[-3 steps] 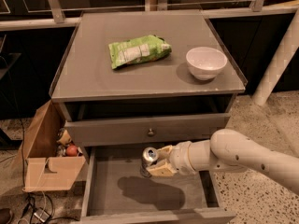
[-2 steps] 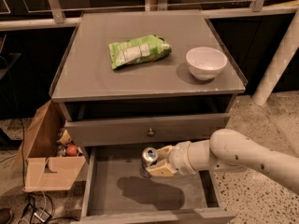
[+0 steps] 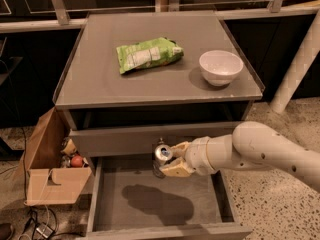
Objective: Pick redbull can from middle drawer and place on counter
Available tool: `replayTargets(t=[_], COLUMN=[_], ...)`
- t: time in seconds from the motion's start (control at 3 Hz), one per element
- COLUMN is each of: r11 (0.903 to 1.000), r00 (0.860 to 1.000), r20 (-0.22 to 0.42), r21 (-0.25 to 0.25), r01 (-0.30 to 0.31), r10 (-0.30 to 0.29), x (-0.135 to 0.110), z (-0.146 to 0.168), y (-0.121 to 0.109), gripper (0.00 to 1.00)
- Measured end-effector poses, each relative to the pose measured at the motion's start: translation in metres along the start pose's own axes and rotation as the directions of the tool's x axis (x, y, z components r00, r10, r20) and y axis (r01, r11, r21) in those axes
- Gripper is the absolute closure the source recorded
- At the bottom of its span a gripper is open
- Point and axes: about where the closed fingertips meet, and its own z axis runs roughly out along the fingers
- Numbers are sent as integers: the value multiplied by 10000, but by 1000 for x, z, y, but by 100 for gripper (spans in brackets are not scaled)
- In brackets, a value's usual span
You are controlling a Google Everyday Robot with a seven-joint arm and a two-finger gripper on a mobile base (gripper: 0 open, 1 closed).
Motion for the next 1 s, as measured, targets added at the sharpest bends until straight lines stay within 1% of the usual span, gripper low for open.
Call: replayTargets(t=[0.33, 0.67, 1.0], r11=[9990, 9987, 9990], r00=[9990, 9988, 9992], r20=[15, 22, 27], r21=[-32, -68, -188], r01=[450, 496, 394], r10=[-450, -496, -394], x=[-30, -32, -30], z=[-20, -22, -20], y=[-6, -6, -7], gripper=[100, 100, 100])
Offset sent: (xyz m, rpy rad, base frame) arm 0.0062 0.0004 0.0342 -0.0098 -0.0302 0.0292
